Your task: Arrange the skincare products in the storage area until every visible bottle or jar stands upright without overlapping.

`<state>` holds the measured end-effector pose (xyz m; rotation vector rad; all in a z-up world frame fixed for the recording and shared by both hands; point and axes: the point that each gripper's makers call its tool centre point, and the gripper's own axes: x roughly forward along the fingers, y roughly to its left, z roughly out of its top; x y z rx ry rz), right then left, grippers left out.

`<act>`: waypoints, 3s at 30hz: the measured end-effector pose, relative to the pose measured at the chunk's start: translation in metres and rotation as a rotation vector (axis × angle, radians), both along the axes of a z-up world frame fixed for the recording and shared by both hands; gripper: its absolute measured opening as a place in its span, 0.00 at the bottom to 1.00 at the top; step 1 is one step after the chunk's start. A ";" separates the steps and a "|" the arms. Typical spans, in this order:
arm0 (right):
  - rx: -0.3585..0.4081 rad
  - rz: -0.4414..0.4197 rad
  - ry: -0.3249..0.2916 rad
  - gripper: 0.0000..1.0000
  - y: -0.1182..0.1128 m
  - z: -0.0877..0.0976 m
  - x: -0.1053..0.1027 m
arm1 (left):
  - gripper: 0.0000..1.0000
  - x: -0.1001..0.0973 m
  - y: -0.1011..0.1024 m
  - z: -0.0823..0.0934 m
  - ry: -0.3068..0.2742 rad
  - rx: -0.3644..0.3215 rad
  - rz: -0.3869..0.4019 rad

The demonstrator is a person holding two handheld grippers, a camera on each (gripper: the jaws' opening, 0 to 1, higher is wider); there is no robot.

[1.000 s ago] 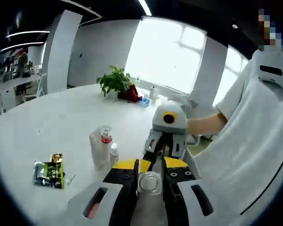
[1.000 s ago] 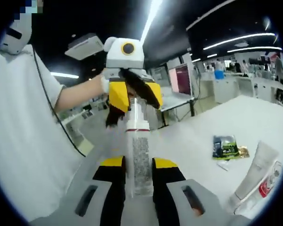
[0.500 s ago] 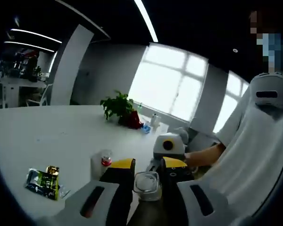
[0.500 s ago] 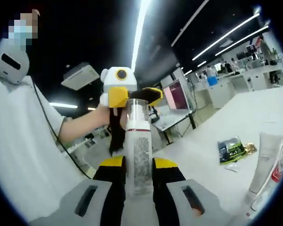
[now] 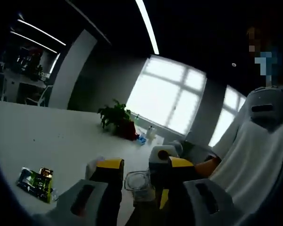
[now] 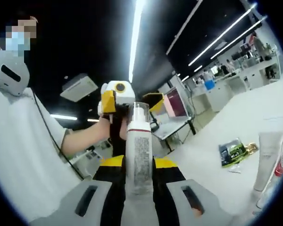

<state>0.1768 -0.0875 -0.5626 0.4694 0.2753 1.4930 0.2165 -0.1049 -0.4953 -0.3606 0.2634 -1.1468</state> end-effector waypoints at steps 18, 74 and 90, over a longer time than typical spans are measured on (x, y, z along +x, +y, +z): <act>0.075 -0.043 0.040 0.21 -0.003 0.014 0.015 | 0.23 0.010 -0.002 -0.008 -0.005 -0.023 0.064; -0.505 -0.551 -0.288 0.19 -0.026 0.003 0.055 | 0.19 0.035 -0.003 -0.020 0.188 0.125 0.581; -0.263 -0.399 -0.169 0.19 -0.023 0.024 0.037 | 0.21 0.017 -0.008 0.005 0.056 0.047 0.367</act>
